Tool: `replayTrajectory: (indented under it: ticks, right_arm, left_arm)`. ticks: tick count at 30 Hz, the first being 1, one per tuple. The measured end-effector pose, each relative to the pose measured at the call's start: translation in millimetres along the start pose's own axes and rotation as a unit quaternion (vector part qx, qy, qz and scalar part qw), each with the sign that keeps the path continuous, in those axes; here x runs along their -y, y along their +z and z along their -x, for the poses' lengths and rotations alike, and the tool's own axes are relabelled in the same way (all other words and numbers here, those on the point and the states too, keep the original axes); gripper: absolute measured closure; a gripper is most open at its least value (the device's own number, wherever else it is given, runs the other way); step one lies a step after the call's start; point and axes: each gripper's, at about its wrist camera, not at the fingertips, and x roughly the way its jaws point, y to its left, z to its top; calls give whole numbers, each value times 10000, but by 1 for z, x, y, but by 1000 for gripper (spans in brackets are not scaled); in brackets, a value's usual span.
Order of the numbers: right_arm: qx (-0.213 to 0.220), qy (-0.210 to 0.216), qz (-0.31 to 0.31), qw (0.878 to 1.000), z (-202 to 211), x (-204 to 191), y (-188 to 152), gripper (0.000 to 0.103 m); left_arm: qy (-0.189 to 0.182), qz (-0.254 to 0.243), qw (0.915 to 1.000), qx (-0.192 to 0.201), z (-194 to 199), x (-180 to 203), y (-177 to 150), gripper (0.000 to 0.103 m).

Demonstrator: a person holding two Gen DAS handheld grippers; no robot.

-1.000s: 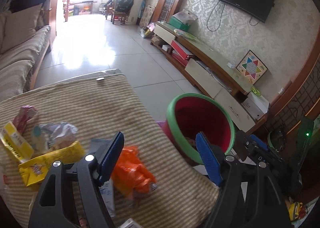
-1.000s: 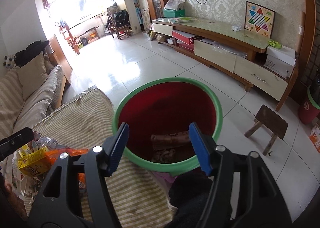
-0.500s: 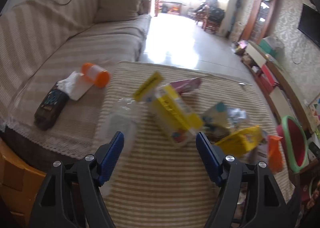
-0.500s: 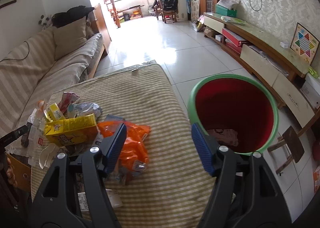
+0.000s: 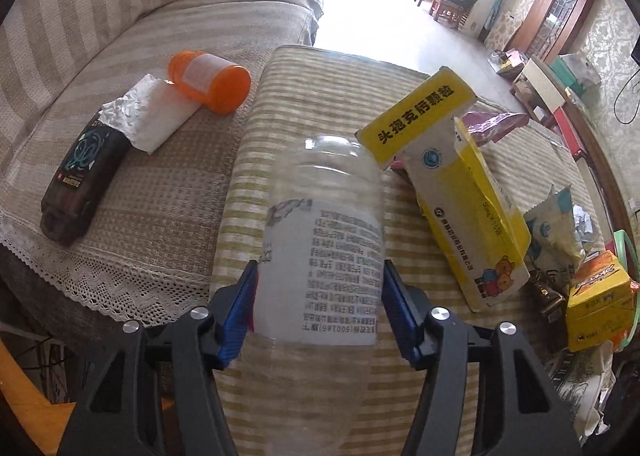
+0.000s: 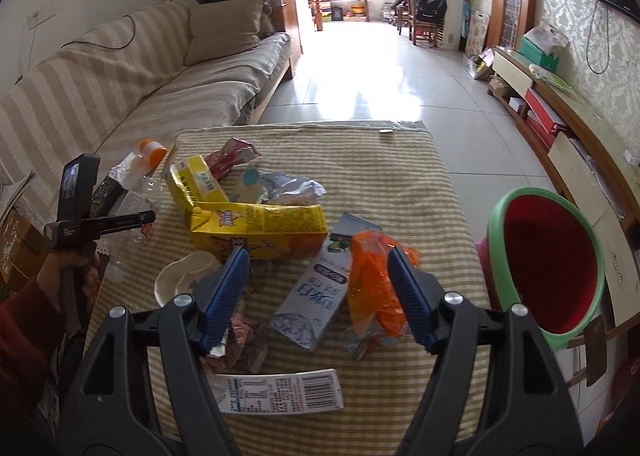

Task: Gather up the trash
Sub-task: 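Grasp the clear plastic bottle with the left tool, then grasp the yellow medicine box with the right tool while the left holds the bottle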

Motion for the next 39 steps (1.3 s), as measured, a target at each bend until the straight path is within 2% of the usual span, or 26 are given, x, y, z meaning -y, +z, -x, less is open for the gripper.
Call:
replayTrajectory:
  ticks: [4, 7, 10, 12, 16, 20, 25, 29, 30, 32, 34, 35, 37, 39]
  right_arm:
    - [19, 372, 328, 9988, -8, -30, 24, 33]
    - [0, 880, 595, 9943, -23, -57, 50, 29]
    - [-215, 1209, 1086, 9865, -55, -89, 73, 28]
    - [-507, 1304, 1418, 9800, -88, -109, 87, 27]
    - [-1215, 1134, 2001, 9656, -159, -142, 105, 27]
    - [-1913, 878, 2314, 9498, -216, -163, 98, 27]
    - [-2476, 733, 2302, 9383, -252, -173, 87, 26]
    - [-2666, 634, 2400, 9313, -260, -179, 86, 28]
    - [-2690, 610, 2482, 9286, -261, -181, 84, 31]
    - [-2702, 714, 2575, 9250, -259, -185, 82, 47]
    - [-2555, 694, 2663, 9268, -253, -186, 82, 54]
    - [-2495, 758, 2643, 9285, -248, -186, 82, 60]
    - [-2404, 1033, 2449, 9336, -235, -180, 88, 81]
    - [-2328, 1349, 2193, 9378, -220, -175, 93, 90]
  left_arm:
    - [-250, 302, 9990, 212, 24, -4, -18, 52]
    - [-348, 384, 9982, 301, 47, 0, -46, 52]
    - [-390, 419, 9980, 256, 64, 6, -78, 52]
    - [-364, 450, 9981, 204, 71, 10, -97, 52]
    - [-383, 569, 9976, 129, 77, 11, -121, 52]
    - [-439, 719, 9964, 112, 78, 10, -130, 52]
    - [-460, 728, 9962, 98, 77, 8, -131, 52]
    - [-482, 796, 9957, 41, 74, 6, -132, 51]
    - [-479, 798, 9957, 31, 73, 6, -132, 51]
    - [-468, 834, 9954, 13, 70, 4, -130, 50]
    - [-452, 931, 9946, -20, 70, 1, -130, 50]
    - [-471, 975, 9941, -30, 70, 0, -130, 50]
    - [-474, 990, 9940, -29, 70, -1, -131, 50]
    - [-463, 961, 9943, -31, 69, 0, -131, 50]
